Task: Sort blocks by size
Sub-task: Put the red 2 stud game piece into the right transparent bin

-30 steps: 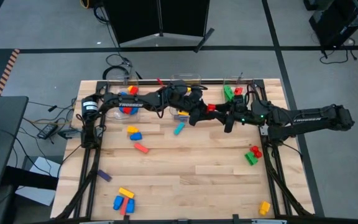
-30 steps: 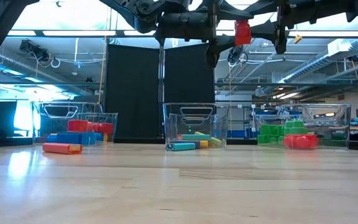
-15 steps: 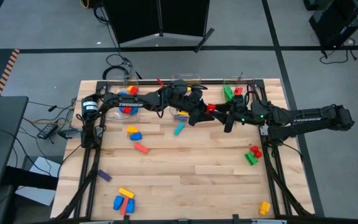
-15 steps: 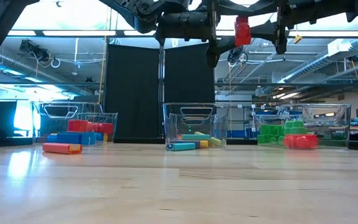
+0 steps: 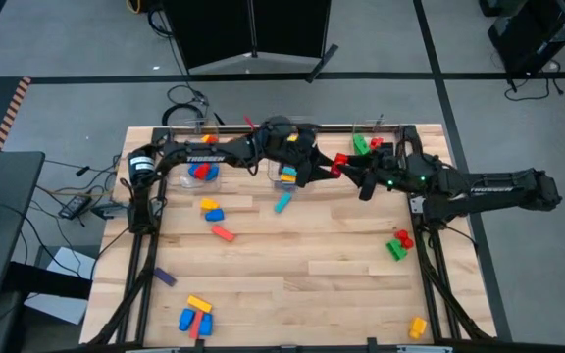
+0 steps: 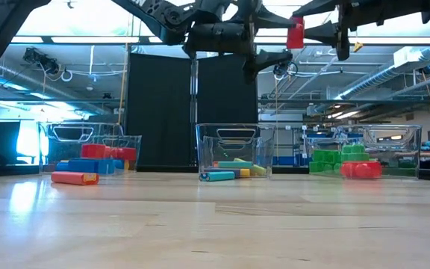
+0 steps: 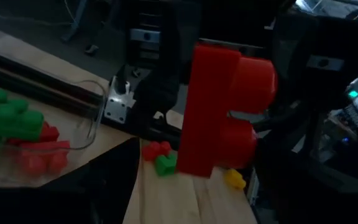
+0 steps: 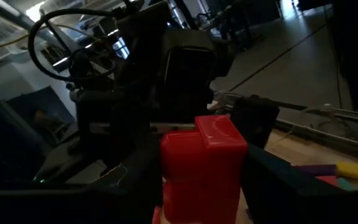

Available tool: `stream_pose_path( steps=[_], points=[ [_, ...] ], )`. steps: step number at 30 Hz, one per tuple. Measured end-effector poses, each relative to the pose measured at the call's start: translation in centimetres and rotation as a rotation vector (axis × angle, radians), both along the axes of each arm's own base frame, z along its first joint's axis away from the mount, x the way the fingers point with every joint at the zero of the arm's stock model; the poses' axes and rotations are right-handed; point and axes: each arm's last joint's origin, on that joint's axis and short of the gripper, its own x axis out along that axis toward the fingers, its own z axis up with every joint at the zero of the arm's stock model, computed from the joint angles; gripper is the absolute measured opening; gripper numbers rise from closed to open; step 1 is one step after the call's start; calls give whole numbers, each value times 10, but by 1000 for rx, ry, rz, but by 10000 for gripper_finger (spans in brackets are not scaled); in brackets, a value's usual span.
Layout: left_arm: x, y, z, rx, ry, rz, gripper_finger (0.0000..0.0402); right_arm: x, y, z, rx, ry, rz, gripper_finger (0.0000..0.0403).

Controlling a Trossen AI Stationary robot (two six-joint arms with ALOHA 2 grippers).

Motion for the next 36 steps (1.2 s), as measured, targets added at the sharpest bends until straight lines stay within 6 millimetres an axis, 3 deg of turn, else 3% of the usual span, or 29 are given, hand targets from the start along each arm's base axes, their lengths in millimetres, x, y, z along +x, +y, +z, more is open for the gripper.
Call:
stream_pose_path(
  steps=[8,14,19,26,31,36],
  points=[
    [-13,32,0,-117,26,-45,315,-15,-8,0,22,32,-118,201],
    [-14,33,0,-129,32,-88,315,-27,-23,-4,51,156,-306,201],
    [-15,33,-2,-136,50,-93,315,-37,-39,8,101,393,-452,201],
    [-15,32,-3,-146,64,-114,315,-40,-67,20,332,779,-591,201],
    [-15,32,-4,-146,64,-125,315,-34,-88,2,521,1041,-607,201],
    [-15,31,-3,-148,64,-145,315,-27,-105,-20,625,1198,-638,201]
  ],
)
